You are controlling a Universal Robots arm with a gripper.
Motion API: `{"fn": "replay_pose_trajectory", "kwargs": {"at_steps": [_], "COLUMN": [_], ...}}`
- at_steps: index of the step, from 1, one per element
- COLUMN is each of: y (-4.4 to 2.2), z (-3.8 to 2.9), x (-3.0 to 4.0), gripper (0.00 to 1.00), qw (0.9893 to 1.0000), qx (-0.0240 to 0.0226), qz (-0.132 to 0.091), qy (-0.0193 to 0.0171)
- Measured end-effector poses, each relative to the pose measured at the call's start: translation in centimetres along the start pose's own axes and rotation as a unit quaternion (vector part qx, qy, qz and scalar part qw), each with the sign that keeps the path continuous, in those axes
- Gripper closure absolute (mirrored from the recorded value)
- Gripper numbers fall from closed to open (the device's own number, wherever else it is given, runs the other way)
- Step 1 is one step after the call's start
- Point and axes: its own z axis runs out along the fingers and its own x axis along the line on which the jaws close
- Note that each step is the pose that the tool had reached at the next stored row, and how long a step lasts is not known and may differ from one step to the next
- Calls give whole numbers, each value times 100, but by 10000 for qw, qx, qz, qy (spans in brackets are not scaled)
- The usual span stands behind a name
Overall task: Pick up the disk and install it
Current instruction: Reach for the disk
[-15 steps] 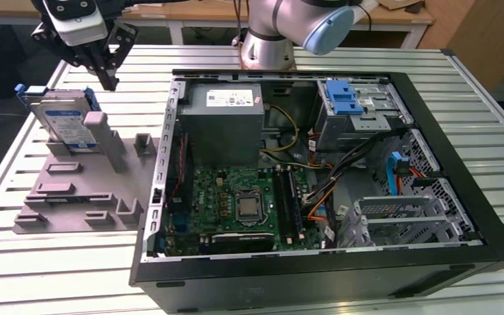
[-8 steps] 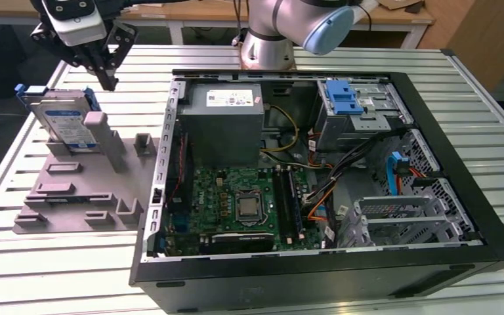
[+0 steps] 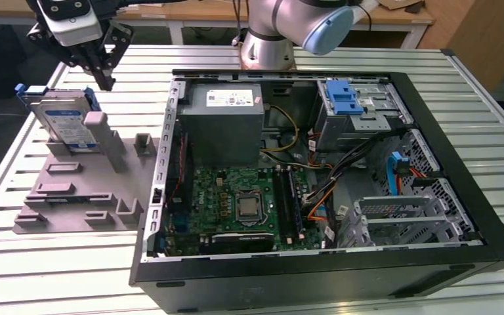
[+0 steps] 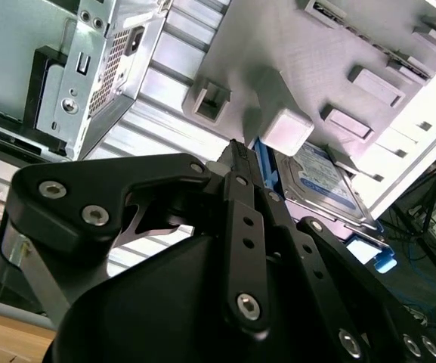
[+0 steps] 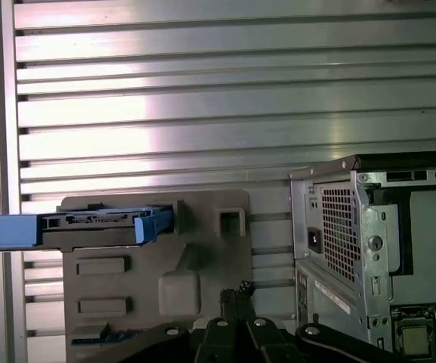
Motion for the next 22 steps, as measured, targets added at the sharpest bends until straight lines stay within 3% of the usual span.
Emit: {"fn": "replay_pose_trajectory", "kwargs": {"at_steps": [15,22], "y": [34,36], "z": [15,16], "x": [99,106], "gripper": [89,89], "qw": [10000,10000], "qx": [0,0], "qz": [0,0], "qy": [3,3]}}
